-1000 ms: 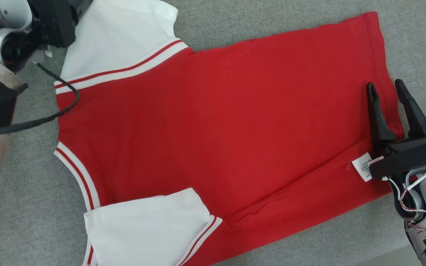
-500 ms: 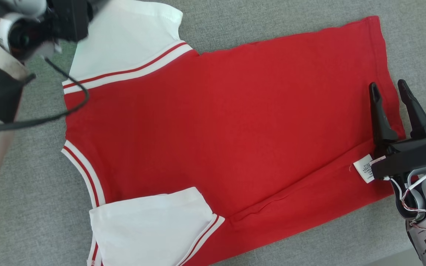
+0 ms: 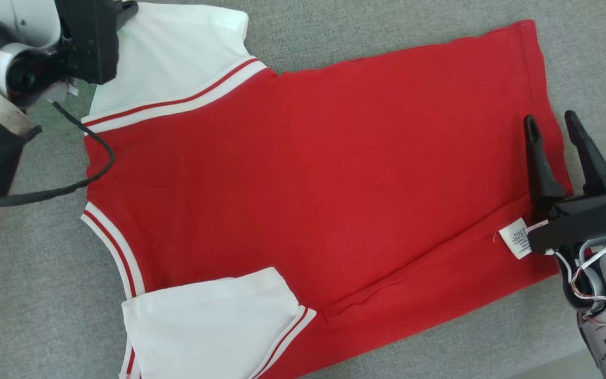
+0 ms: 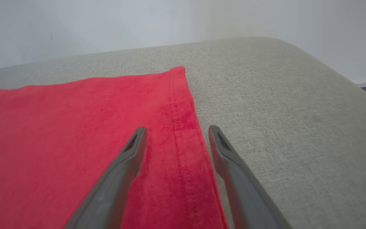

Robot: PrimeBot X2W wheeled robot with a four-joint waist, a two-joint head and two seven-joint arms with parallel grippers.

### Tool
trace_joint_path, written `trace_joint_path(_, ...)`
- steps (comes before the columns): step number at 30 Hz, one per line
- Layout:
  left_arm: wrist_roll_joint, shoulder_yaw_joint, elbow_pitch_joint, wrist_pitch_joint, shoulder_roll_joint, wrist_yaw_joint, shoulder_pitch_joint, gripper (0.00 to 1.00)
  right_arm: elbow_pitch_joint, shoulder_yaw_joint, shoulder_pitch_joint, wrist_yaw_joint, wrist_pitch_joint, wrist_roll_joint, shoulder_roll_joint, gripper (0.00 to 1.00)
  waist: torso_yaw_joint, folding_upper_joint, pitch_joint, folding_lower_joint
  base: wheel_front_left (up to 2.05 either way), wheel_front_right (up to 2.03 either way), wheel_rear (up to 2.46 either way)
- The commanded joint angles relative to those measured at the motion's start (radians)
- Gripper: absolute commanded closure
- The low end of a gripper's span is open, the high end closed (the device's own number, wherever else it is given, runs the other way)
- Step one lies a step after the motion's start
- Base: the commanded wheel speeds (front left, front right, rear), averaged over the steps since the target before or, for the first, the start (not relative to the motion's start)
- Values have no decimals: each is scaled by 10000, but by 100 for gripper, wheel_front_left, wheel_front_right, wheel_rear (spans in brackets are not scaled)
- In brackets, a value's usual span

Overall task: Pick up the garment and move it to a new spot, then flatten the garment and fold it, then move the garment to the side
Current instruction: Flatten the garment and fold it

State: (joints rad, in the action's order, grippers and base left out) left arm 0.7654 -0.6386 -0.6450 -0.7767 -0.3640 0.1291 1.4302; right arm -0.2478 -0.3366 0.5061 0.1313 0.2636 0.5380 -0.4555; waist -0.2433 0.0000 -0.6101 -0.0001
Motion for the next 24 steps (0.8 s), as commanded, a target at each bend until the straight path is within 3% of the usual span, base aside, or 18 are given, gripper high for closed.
trace_joint_path(1,50,-58,-10,63,10,2,-322,100,-33,-16,171,-11,3,54,-92,0,-8,0,44,1,0,0,0)
trace_joint_path(5,79,-48,79,340,-30,6,-310,100,-300,-313,717,-11,-77,390,-351,0,-11,0,189,1,0,0,0)
trace_joint_path(7,106,-56,102,483,-47,10,-355,100,-529,-584,1277,-11,-646,673,-523,0,-23,0,273,1,0,0,0)
trace_joint_path(14,258,-119,71,646,-11,12,-418,100,-1577,-1208,3695,-11,-4347,1312,-702,0,-2,0,449,1,0,0,0)
trace_joint_path(19,334,-212,52,671,26,14,-369,100,-2698,-1188,5077,-8,-6975,804,-332,0,64,0,486,1,0,0,0)
trace_joint_path(24,342,-359,-16,622,83,17,-305,100,-3594,-964,5938,-6,-8802,290,178,0,169,0,482,1,0,0,0)
